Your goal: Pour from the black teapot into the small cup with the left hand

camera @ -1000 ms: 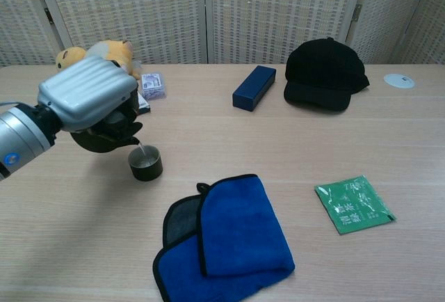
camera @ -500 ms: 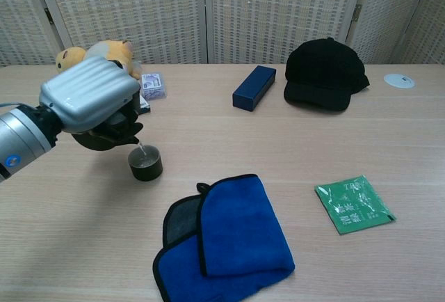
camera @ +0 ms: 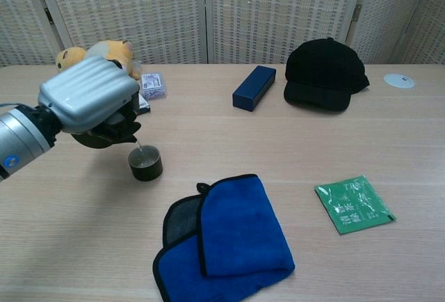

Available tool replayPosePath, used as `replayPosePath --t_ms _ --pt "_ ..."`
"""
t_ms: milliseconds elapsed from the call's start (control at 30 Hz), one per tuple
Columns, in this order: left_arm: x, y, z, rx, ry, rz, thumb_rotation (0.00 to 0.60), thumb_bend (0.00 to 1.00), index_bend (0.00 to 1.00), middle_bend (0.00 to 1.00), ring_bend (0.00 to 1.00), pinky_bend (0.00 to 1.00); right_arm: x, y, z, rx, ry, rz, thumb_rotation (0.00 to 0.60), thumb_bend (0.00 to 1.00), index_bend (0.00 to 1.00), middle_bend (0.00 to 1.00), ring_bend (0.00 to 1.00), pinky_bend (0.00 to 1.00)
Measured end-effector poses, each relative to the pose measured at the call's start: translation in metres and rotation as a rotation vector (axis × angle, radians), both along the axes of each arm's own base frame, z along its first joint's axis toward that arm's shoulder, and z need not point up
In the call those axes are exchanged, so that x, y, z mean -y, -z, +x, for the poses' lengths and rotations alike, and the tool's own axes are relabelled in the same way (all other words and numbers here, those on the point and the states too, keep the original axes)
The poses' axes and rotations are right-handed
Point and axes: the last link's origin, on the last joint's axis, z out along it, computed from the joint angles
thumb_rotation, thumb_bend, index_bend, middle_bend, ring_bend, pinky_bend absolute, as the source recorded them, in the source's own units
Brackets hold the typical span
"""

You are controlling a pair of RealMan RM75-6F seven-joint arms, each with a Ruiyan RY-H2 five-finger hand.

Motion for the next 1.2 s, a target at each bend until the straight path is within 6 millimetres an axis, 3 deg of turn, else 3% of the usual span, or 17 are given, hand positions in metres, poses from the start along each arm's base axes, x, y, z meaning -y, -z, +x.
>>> replayPosePath --t_ms 1200 --pt "-0.0023 -0.0018 -0.0041 0.064 -0.037 -0.013 0.579 0.4 1.0 1.0 0.98 0.39 0.0003 -0.0003 0.0009 0.001 0.0 -0.006 0.6 0.18 0.02 0.15 0.0 0.0"
